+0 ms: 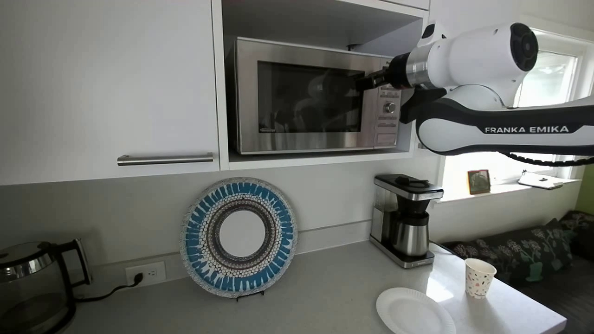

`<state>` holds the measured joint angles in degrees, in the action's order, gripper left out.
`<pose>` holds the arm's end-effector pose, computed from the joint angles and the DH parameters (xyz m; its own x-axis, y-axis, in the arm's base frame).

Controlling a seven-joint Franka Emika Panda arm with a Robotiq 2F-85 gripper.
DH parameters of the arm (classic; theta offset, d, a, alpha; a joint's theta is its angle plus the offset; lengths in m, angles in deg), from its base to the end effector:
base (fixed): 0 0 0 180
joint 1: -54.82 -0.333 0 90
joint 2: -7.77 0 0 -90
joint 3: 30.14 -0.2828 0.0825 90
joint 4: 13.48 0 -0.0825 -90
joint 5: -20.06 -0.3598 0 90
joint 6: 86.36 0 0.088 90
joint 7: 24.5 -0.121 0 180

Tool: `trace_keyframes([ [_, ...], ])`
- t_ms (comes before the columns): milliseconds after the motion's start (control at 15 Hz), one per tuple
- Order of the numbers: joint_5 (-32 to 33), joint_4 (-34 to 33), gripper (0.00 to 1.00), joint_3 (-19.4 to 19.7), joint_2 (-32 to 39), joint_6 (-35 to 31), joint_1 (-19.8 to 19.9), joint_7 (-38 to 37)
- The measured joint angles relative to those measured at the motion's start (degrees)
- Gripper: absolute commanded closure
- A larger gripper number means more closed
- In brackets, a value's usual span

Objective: Remove the styrofoam cup from the microwave and put it on the right in front of the coffee maker and then close the door of the microwave

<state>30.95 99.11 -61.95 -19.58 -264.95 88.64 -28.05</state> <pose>0.4508 0.0901 0.7828 0.0364 0.3623 0.9314 -0.0847 -0.9275 0.3641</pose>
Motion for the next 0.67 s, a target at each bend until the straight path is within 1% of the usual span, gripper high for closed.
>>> trace_keyframes([
  [333,0.00,0.00,0.00,0.00,0.00,0.00,0.00,0.00],
  [400,-1.80,0.48,0.00,0.13,-0.27,0.18,-0.83,0.57],
  [467,-5.17,2.06,0.00,1.07,-0.86,0.93,-4.30,2.78],
  [533,-7.23,3.61,0.00,2.01,-1.68,1.53,-7.56,4.18],
  [600,-8.20,4.78,0.00,2.53,-2.65,2.00,-9.54,4.65],
  [667,-8.59,5.59,0.00,2.77,-3.63,2.46,-10.41,4.66],
])
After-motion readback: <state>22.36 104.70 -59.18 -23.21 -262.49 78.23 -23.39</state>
